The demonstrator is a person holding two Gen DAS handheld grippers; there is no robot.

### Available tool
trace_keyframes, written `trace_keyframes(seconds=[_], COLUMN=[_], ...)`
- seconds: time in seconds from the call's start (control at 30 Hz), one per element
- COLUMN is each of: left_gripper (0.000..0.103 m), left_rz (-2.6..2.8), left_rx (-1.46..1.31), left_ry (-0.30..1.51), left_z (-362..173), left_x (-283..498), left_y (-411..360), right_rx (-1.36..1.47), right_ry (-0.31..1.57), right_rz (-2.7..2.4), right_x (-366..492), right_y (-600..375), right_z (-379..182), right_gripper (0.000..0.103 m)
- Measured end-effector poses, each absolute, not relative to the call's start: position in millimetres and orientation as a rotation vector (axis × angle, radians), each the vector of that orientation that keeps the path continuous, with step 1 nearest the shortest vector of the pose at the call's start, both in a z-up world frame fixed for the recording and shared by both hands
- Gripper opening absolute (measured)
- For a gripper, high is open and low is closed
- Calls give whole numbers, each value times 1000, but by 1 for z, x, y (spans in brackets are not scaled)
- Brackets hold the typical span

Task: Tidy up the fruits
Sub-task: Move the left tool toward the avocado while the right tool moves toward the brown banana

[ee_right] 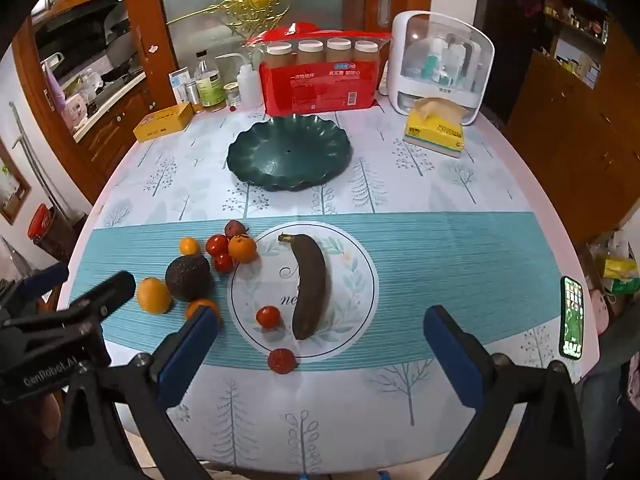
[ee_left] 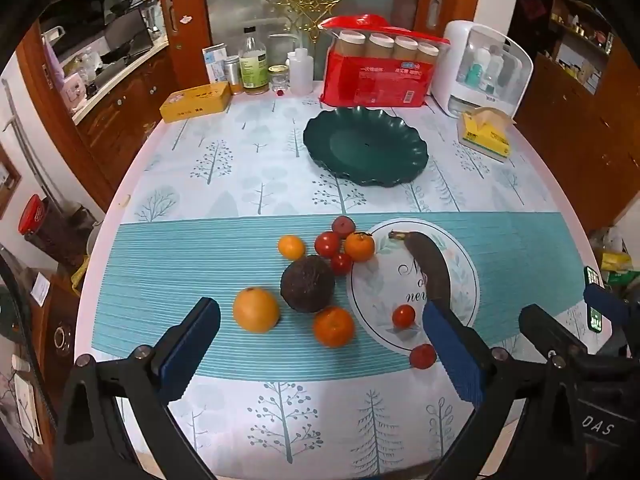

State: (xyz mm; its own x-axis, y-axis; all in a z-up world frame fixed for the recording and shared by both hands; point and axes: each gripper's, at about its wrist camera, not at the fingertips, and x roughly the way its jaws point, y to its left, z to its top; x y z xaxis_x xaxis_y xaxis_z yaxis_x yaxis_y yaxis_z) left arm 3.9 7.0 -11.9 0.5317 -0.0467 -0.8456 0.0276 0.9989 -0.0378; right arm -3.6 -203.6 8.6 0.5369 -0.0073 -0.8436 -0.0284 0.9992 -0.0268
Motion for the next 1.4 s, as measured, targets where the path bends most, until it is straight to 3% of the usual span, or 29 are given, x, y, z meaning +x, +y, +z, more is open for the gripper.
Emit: trace_keyframes(seconds=[1.4], left_gripper=[97], left_rz=[-18], left_rx=[-4], left_ry=[975], left_z=[-15], left_x=[-16], left_y=[17], right_rx=[-65], right_ry=[956], right_rz=[24], right_x=[-19], right_y=[-190], right_z=[9], right_gripper=[103])
